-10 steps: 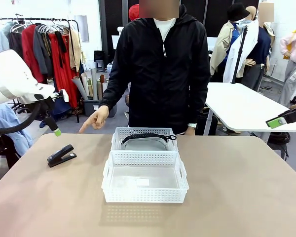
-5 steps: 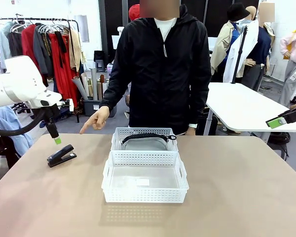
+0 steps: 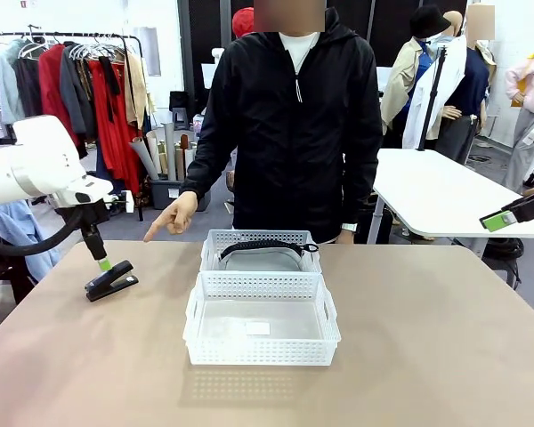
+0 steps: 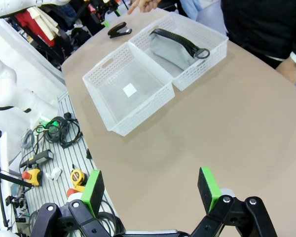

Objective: Distribute items into two baskets.
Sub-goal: Pick up the Stapler that the person points to.

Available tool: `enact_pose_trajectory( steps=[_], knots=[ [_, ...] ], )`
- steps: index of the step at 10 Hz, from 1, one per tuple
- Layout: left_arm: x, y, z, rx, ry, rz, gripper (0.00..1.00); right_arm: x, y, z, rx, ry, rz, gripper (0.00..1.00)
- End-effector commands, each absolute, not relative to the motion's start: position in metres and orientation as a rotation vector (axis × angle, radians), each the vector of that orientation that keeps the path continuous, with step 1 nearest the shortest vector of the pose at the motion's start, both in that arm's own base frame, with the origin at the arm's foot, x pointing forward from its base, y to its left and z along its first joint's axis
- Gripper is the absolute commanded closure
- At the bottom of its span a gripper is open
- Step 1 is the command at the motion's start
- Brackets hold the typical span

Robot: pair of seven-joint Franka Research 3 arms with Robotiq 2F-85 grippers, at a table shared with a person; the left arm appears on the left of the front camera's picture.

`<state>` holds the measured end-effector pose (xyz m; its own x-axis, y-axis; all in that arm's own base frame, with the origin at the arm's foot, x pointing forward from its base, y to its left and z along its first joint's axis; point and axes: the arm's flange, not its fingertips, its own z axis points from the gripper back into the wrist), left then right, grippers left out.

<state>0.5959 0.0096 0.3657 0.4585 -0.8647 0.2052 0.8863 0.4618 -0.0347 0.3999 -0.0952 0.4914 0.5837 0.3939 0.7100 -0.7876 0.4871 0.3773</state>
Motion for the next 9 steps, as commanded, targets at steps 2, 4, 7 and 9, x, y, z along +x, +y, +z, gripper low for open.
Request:
enact_pose_trajectory(
  steps=[2, 4, 7, 9],
  knots=[
    [0.593, 0.003, 0.353, -0.151, -0.163, -1.079, 0.00, 0.399, -0.094, 0.492, 0.759, -0.597, 0.775, 0.00],
    [0.594, -0.001, 0.344, -0.130, -0.160, -1.081, 0.00, 0.399, -0.094, 0.492, 0.759, -0.597, 0.775, 0.00],
    [0.592, -0.005, 0.325, -0.119, -0.136, -1.084, 0.00, 0.399, -0.094, 0.492, 0.759, -0.597, 0.775, 0.00],
    [0.591, -0.008, 0.314, -0.113, -0.114, -1.087, 0.00, 0.399, -0.094, 0.492, 0.759, -0.597, 0.775, 0.00]
  ],
)
